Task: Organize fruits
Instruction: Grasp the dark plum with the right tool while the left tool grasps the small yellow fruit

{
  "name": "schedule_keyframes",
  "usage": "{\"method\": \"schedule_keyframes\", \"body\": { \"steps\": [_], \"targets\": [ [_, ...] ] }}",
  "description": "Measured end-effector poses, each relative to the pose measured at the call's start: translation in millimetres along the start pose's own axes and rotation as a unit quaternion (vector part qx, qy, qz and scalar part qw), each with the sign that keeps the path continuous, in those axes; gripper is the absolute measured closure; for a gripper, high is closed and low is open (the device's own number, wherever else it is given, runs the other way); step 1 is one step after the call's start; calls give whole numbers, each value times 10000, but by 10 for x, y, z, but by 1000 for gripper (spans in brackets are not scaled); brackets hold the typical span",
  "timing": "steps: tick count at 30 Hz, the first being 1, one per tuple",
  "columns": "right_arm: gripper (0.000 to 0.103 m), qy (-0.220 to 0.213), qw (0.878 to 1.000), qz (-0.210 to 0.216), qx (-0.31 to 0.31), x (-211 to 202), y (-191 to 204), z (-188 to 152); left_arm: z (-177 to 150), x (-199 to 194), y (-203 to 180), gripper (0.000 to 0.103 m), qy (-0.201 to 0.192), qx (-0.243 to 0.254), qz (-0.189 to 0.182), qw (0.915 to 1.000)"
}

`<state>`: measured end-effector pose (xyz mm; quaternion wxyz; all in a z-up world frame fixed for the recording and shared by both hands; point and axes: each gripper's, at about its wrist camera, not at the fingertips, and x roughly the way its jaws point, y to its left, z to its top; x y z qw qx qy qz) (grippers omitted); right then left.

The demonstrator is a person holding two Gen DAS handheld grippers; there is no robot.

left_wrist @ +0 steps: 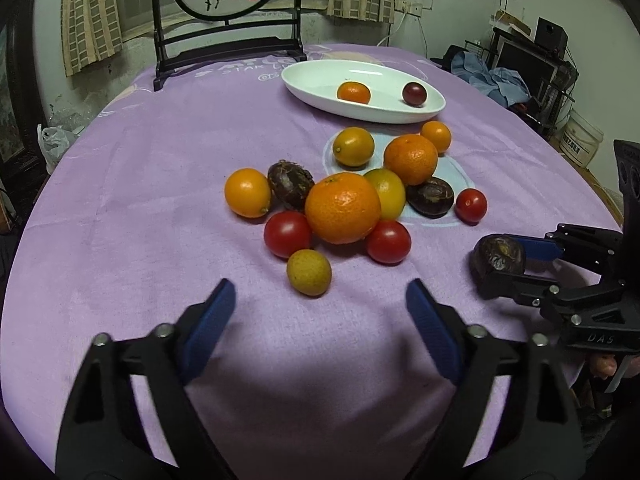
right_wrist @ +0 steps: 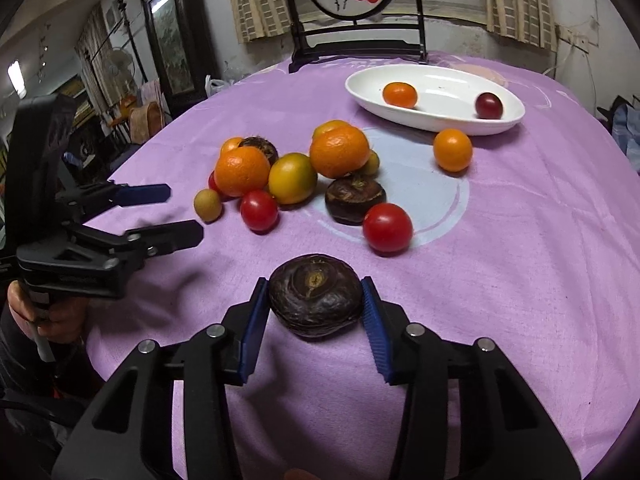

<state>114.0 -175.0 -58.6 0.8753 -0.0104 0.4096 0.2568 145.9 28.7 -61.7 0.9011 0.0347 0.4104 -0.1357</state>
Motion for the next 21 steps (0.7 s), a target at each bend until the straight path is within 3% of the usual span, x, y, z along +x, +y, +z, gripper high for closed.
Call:
{"method": "schedule_keyframes", "body": {
  "steps": [4,8,10,15,17,19,21],
  "targets": [
    [57,-16,10000,19,-22,-12,10,5,93,136,5,48,216,-48,83,9997],
    [57,-53,10000,50,15,-28,-3,3,114,218,45,53,372,-165,63,9992],
    [57,-49,10000,72,37,-26,-15,13,112,255,62,61,477,-209,40,9986],
    [57,-46,10000,79,37,-29,-11,24,108,265,47,64,478,-193,116,9986],
    [57,-50,10000,73,35,-29,-9,22,106,265,29,67,478,-147,222,9985],
    [57,-61,9999,73,38,-33,-9,23,103,259,16,77,463,-131,232,9986],
    [57,-61,9999,71,39,-34,-8,23,98,250,17,77,455,-132,212,9986]
  ]
}}
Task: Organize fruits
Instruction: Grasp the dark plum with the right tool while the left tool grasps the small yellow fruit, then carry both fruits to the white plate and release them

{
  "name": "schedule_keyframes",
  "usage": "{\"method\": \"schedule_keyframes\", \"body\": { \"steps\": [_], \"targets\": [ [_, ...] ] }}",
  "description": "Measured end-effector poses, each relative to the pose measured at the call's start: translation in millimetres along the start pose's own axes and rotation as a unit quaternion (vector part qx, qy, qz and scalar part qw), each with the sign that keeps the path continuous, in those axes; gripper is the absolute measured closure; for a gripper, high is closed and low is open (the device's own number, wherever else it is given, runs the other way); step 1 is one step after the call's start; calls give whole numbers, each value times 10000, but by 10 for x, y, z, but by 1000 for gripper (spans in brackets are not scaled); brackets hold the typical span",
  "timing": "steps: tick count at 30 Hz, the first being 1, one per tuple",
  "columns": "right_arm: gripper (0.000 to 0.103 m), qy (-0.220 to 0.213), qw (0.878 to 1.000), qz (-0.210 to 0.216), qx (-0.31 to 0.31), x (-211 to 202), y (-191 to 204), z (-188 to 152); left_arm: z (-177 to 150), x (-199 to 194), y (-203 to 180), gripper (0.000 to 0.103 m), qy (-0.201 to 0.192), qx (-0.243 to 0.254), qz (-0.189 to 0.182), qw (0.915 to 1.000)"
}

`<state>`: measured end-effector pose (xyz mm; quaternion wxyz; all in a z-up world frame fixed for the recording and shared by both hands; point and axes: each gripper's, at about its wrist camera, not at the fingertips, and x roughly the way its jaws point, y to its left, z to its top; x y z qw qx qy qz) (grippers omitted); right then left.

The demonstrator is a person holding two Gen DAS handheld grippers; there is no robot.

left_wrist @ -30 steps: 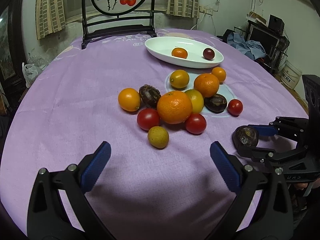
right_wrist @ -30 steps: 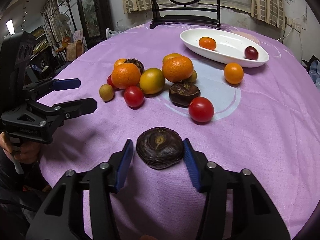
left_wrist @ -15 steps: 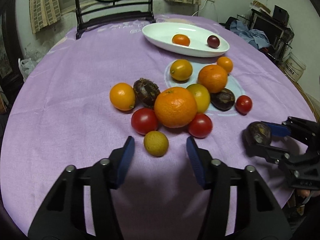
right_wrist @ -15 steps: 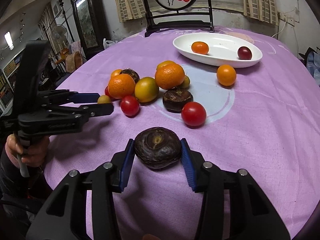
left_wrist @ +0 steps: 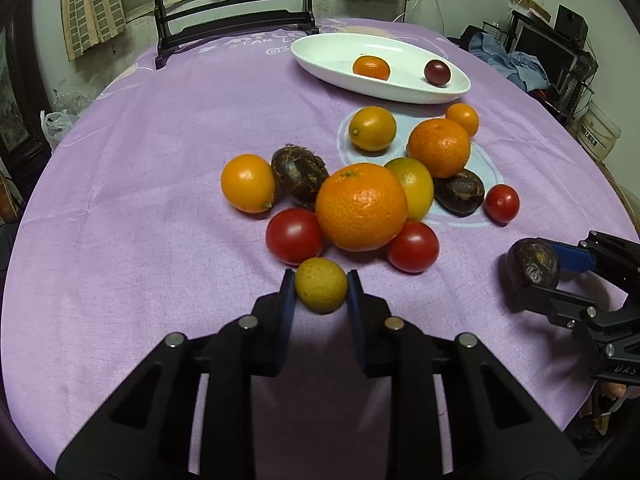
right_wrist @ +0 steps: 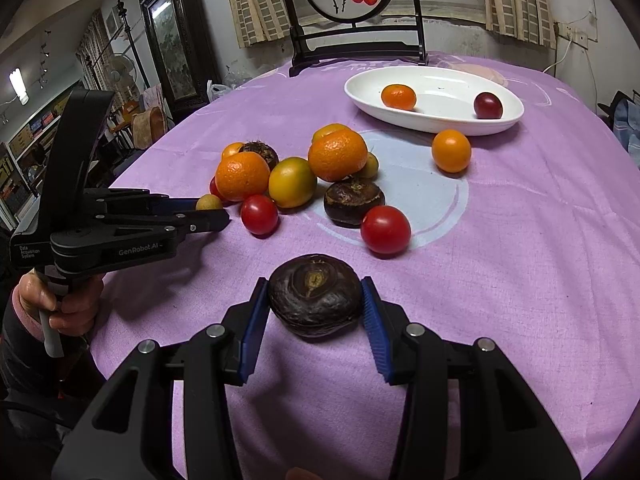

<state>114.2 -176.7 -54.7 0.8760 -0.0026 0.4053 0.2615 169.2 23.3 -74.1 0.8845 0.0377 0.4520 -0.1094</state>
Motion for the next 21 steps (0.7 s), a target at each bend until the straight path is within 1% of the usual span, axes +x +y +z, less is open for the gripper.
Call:
{"method": "schedule_keyframes", "body": {
  "steps": [6,8,10,11,13,15,16,18,19,21],
  "targets": [
    [57,-58,10000,12,17,-20,-16,5,-38,-67,6,78,-23,-25,-99,9999],
    [57,-75,9999,132,65,-36,-47,26,-26,-153,10,78,-102,-21,-244,9996],
    [57,-69,9993,344,135,-52,-113,101,66,-284,-20,78,-319,83,-255,9991],
    [57,-125,9988,430,214,-74,-181,197,139,-350,-37,78,-451,131,-275,9985],
    [57,-364,9977,436,358,-127,-307,398,356,-453,-88,77,-709,210,-397,9965],
    [57,-825,9950,267,490,-163,-495,691,622,-461,-169,77,-920,312,-418,9944],
    [57,-958,9938,149,545,-148,-570,796,744,-429,-205,77,-971,336,-408,9939],
    [57,-1187,9902,-71,737,-48,-776,1060,1019,-311,-251,77,-977,307,-542,9933],
    [57,-1216,9890,-128,831,26,-871,1164,1193,-200,-272,77,-915,267,-643,9934],
    [57,-1171,9873,-351,1012,241,-1075,1387,1488,24,-296,77,-751,252,-630,9949]
  ]
}}
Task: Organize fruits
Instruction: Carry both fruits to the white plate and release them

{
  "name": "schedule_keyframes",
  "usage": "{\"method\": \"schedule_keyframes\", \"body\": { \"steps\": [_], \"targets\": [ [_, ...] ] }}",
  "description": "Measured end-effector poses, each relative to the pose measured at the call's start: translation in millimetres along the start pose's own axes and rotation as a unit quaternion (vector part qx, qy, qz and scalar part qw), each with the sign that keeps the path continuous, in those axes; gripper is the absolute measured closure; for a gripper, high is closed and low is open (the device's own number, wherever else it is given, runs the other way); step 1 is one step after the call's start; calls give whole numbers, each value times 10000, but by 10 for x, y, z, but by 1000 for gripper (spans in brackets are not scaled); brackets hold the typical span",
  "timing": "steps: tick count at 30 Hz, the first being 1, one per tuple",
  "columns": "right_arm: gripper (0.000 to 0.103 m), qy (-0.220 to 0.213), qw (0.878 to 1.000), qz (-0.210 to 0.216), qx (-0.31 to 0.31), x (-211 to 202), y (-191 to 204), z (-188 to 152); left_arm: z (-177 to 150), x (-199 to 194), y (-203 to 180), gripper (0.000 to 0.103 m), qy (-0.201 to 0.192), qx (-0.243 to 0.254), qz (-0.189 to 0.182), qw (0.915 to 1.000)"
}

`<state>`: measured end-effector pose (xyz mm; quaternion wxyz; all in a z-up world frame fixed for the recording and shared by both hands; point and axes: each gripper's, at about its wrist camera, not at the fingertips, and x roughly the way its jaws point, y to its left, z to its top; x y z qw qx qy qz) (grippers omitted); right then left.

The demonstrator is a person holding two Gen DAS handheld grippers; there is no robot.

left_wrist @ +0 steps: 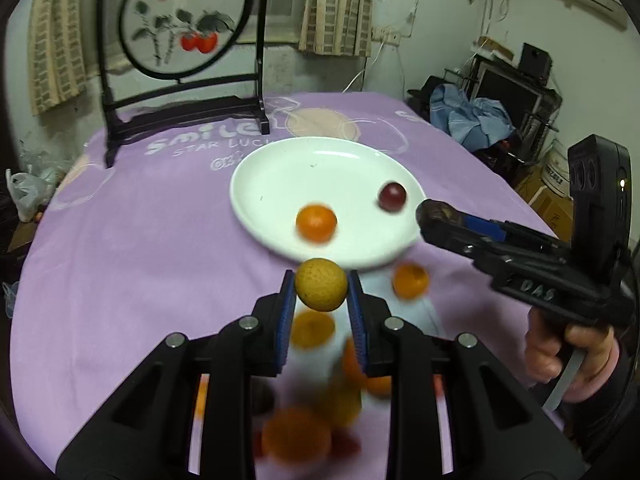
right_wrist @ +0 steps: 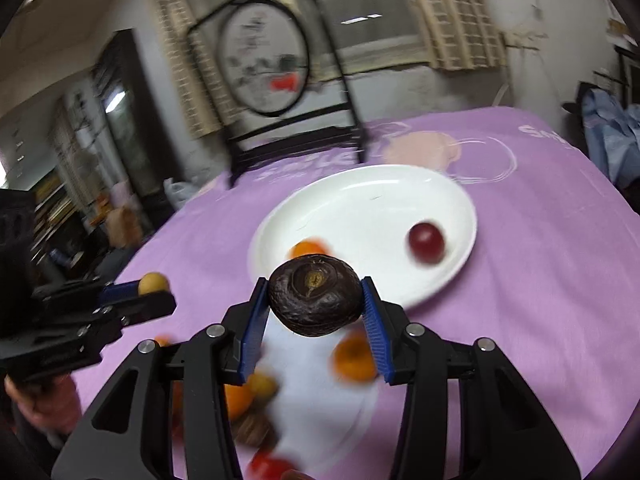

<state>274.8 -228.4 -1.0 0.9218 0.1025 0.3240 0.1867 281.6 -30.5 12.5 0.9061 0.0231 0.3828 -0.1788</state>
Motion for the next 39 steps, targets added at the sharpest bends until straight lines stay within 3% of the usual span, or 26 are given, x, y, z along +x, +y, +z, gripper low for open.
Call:
{"method": "schedule_keyframes", "body": {
  "steps": [3,7,14,15,16,19,24,28,31,37,39],
  "targets": [
    [57,68,9993,-350,-76,292,-104,130,288,367,53,77,229,42,245,9994],
    [57,336,9984,-426,-126,572,-190,149,525,822,233,77,617,-57,470,9970],
    [57,623,9966,-473,-264,708,-260,69,587,1241,346,77,1030,-119,612,9927],
    [55,654,9963,-469,-297,720,-255,62,592,1270,342,76,1067,-112,624,9923],
    [53,623,9964,-471,-321,708,-250,66,586,1275,333,65,1074,-121,660,9920],
    [51,519,9976,-328,-318,589,-207,83,589,1111,311,32,828,-114,765,9936],
    [49,246,9993,-255,-106,293,-250,70,415,397,256,13,120,-156,854,9962],
    [48,211,9996,-205,4,88,-252,-84,-6,-94,274,7,-225,-289,878,9955],
    [48,274,9992,-273,-83,35,-195,-194,-433,-356,298,7,-268,-384,851,9953],
    [47,553,9975,-315,-313,99,-57,-366,-1163,-665,357,6,-300,-561,549,9965],
    [47,600,9963,-336,-506,129,17,-398,-1316,-668,370,6,-277,-495,599,9966]
  ]
}}
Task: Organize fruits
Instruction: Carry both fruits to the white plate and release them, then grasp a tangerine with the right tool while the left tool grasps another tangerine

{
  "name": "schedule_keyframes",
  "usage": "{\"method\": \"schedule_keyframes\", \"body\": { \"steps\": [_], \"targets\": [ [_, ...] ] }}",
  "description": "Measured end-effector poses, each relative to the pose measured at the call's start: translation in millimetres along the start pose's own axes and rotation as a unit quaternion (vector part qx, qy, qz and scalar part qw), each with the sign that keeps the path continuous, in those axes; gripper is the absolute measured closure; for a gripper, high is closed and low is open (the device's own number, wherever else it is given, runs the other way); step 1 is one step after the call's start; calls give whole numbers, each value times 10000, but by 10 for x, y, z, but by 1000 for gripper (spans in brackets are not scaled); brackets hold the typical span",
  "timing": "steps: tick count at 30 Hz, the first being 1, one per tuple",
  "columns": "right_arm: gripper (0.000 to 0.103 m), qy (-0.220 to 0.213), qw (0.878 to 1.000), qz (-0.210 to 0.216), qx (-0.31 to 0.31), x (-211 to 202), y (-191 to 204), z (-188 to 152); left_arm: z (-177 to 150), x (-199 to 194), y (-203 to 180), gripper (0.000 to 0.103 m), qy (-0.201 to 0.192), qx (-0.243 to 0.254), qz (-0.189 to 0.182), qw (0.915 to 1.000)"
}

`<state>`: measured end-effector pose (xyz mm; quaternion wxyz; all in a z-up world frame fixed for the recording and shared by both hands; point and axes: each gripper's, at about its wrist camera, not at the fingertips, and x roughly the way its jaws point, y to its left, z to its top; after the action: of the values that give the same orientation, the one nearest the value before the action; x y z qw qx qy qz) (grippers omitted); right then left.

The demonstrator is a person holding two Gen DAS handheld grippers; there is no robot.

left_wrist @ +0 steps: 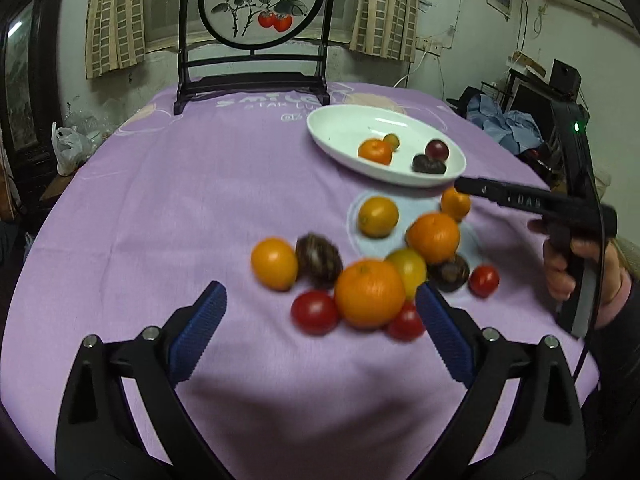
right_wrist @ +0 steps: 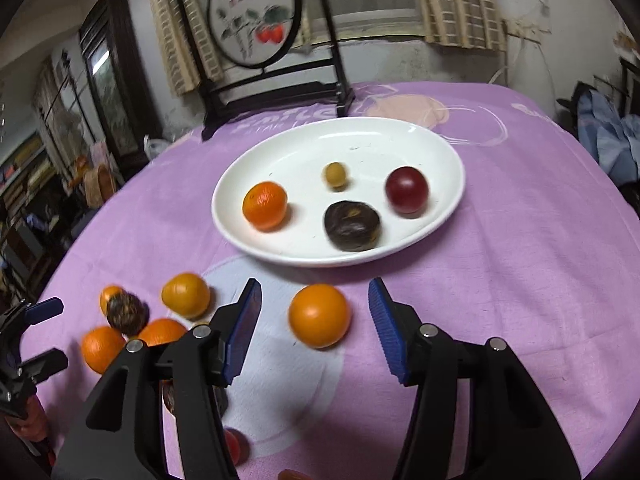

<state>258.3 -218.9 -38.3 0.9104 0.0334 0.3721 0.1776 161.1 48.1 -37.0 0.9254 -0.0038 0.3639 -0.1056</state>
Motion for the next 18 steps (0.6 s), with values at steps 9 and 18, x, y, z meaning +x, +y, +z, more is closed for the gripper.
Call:
{"method": "schedule_keyframes", "body": {
  "steps": [9,18],
  "targets": [
    [47,265,9992,-165,-243,133,59,-66,-53,-27,-22,6,-161,61,-422,9990],
    [47,511,9985,-97,-151,265,20,-80,-52,-40,-72,6,-200,151,-507,9984]
  ]
}}
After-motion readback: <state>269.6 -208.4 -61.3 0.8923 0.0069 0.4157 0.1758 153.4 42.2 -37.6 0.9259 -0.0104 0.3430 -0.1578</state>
